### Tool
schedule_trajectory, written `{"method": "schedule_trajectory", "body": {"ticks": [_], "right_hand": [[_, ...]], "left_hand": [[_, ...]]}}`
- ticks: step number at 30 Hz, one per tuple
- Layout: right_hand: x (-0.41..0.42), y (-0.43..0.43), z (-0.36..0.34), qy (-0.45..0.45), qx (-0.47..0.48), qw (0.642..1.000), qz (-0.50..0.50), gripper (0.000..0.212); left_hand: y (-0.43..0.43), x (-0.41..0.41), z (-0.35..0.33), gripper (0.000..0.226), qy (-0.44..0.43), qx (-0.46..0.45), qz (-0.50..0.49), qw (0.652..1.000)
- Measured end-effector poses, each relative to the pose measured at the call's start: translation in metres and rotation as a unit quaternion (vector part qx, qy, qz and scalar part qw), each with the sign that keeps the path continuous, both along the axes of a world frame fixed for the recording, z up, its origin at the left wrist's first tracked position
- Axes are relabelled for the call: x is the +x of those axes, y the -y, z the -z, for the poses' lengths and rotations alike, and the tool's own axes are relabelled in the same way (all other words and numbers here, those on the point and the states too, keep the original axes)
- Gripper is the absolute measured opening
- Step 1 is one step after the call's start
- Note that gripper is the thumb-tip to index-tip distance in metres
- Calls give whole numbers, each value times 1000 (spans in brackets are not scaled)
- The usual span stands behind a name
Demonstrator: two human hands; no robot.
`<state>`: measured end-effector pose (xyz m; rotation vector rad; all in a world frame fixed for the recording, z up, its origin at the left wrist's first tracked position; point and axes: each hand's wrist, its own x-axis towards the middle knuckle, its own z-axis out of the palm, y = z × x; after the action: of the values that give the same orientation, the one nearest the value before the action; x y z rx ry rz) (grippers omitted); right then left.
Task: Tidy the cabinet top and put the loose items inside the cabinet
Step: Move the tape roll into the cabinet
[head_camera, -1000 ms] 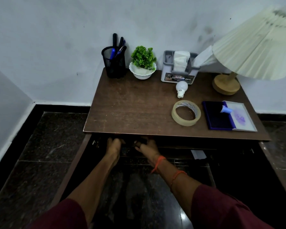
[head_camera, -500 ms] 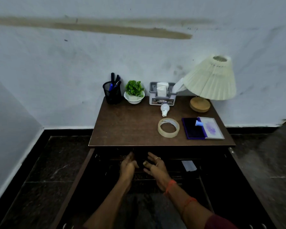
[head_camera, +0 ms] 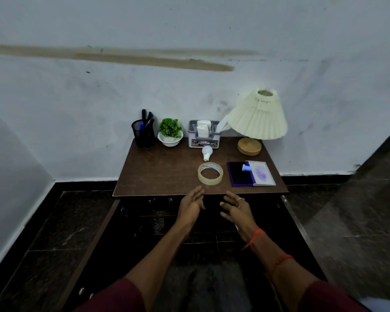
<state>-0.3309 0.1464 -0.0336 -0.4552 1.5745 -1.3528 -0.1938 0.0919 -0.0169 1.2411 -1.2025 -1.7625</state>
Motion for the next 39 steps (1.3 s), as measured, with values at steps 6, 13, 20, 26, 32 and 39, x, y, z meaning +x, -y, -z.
{"method": "schedule_trajectory", "body": {"ticks": [6, 13, 20, 26, 32, 39], "right_hand": [[-14, 24, -12, -10, -19, 1000, -2, 60], [-12, 62, -14, 22, -27, 999, 7, 60], [-14, 84, -10, -6, -3, 1000, 11, 60], [-11, 76, -8, -27, -2, 1000, 0, 55], [1, 51, -20, -44, -25, 999, -16, 43], [20, 16, -33, -41, -37, 998, -15, 46]], "left_hand": [[17, -17, -11, 77, 16, -33, -13, 999], [53, -33, -12, 72, 6, -16, -45, 999], [91, -36, 15, 73, 55, -5, -30, 998], [76, -33, 6, 72, 25, 2, -35, 999], [44, -18, -12, 72, 17, -21, -27, 999], [7, 7, -27, 69, 2, -25, -41, 999]]}}
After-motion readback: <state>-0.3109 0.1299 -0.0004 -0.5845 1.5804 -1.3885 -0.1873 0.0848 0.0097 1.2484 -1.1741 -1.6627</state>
